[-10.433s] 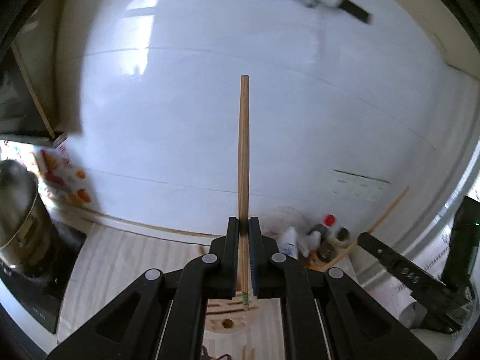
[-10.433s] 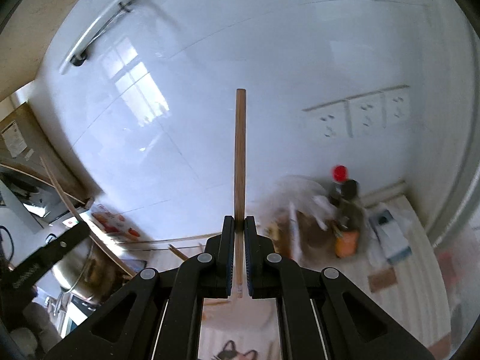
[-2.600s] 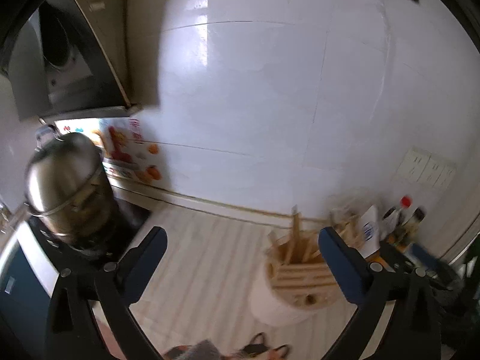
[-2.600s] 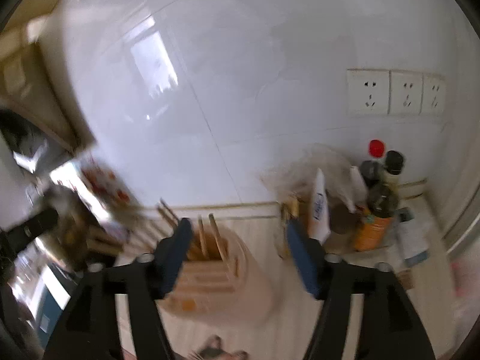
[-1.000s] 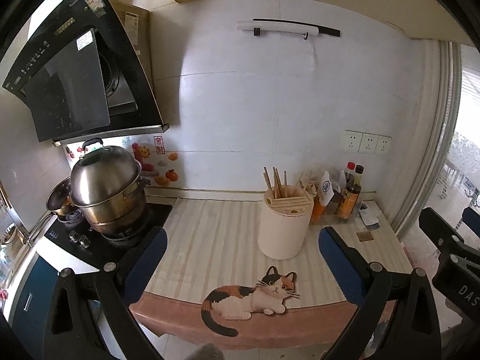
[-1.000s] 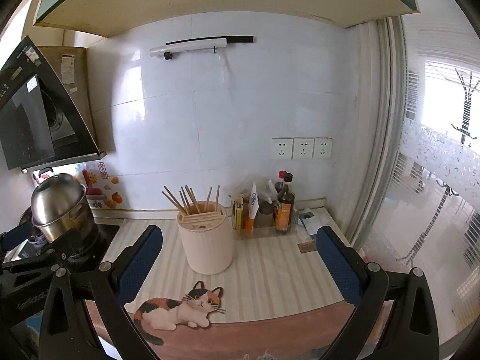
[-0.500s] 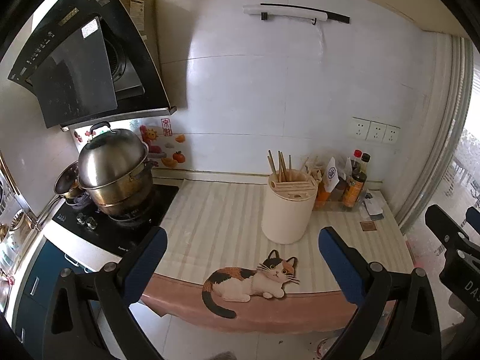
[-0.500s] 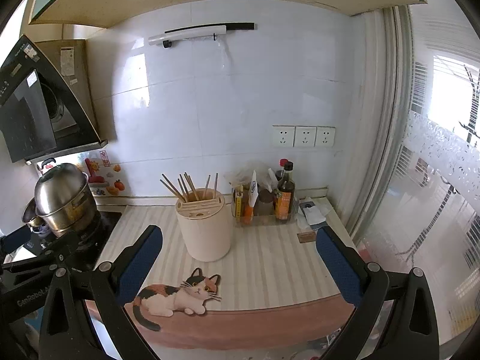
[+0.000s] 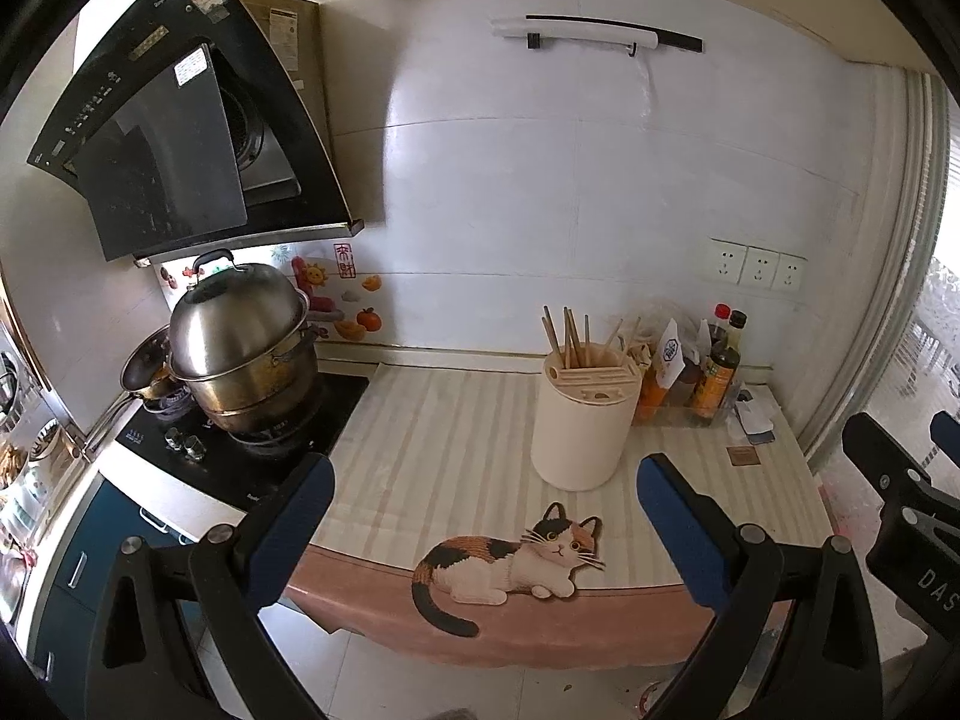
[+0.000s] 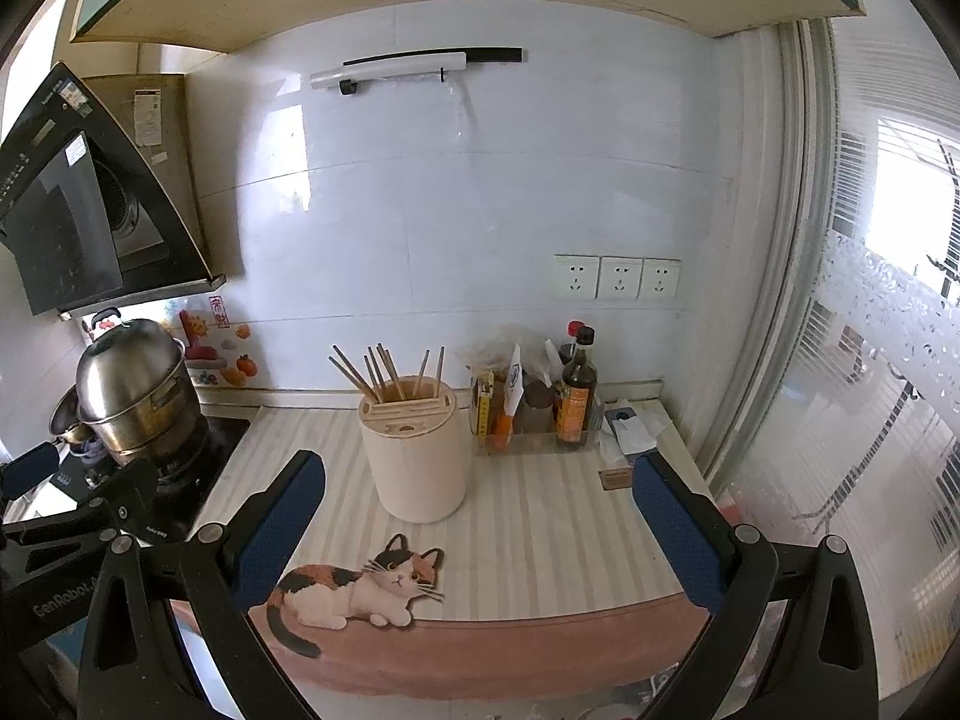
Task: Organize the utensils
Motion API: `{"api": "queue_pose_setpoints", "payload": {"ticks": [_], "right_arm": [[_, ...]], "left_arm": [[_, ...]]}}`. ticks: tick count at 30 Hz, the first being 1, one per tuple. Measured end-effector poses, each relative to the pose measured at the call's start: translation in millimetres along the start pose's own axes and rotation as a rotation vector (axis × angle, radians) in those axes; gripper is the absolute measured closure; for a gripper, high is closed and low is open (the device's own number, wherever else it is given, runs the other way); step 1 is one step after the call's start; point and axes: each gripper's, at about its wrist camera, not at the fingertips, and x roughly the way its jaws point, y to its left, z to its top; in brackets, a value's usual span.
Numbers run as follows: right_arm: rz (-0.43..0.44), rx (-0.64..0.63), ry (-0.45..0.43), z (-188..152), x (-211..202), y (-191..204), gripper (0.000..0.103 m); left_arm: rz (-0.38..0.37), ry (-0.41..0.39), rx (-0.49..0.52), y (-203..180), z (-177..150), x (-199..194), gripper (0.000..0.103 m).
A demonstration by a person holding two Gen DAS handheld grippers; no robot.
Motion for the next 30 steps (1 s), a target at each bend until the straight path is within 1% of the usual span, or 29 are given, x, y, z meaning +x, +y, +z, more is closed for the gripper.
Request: {"api": "queue_pose_setpoints", "payload": {"ticks": [17,30], "right_arm": [[-0.002,-0.007,0.001,-0.7,-3.1,5.8,0.0],[-0.001,-0.007,0.004,-1.3,-3.8,6.1,0.0]], "left_arm": [[-0.002,-0.017,-0.002,0.9,2.6,-8.6,0.0],[-0.005,-0.015,-0.002,1.2,3.6,-7.2,0.0]]}}
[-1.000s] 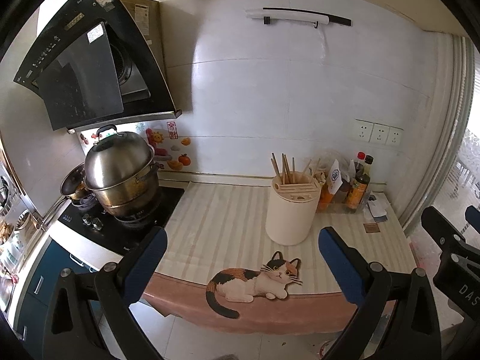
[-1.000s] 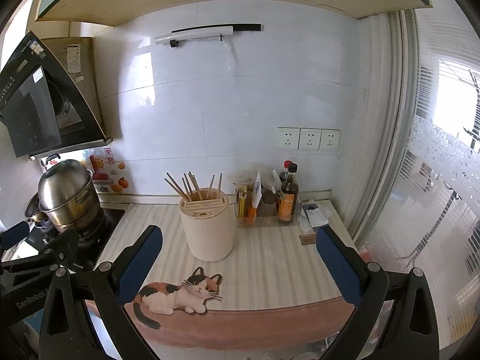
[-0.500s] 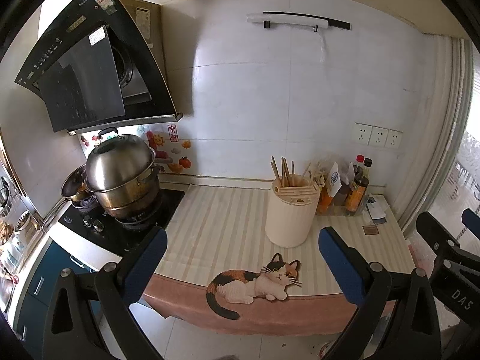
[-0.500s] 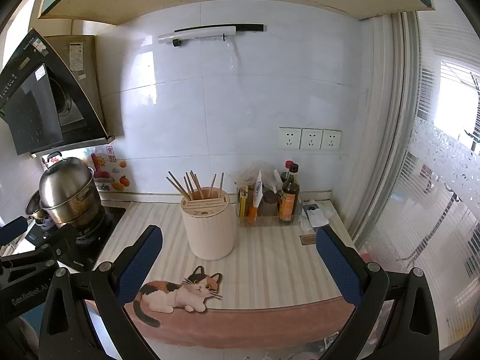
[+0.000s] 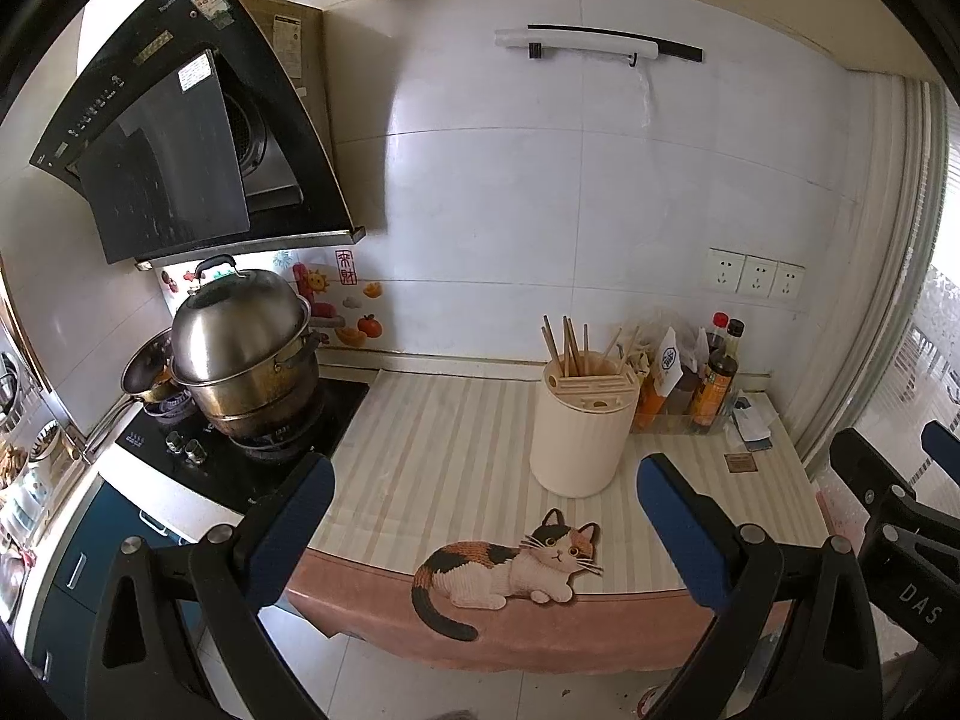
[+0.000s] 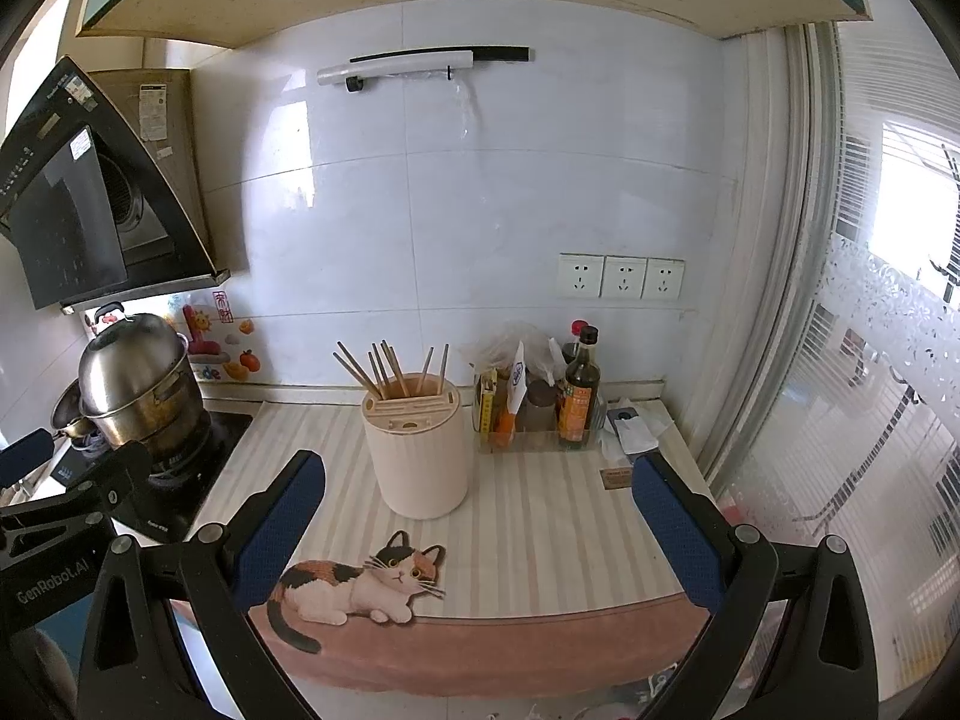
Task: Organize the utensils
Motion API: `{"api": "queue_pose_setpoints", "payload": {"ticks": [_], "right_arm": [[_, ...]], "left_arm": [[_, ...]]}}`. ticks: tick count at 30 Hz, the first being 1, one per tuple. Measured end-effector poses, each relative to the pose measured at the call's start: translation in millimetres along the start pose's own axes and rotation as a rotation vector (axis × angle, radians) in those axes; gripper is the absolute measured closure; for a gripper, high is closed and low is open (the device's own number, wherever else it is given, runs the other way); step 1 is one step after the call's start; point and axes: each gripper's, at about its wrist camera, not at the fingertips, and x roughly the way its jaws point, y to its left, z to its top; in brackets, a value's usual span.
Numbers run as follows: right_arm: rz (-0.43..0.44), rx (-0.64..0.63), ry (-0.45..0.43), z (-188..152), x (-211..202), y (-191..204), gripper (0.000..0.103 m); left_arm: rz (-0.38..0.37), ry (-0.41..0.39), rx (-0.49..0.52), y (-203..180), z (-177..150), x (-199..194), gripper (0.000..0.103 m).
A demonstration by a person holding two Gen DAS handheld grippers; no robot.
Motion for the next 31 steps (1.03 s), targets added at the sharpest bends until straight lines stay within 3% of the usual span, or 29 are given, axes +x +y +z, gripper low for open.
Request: {"api": "queue_pose_setpoints", "payload": {"ticks": [31], "right_arm": [[0.004,-0.008,-0.008,5.0,3.7,-1.9,0.0]], "left_arm": [[-0.012,0.001,-0.008,3.5,2.6,1.1,0.0]]}}
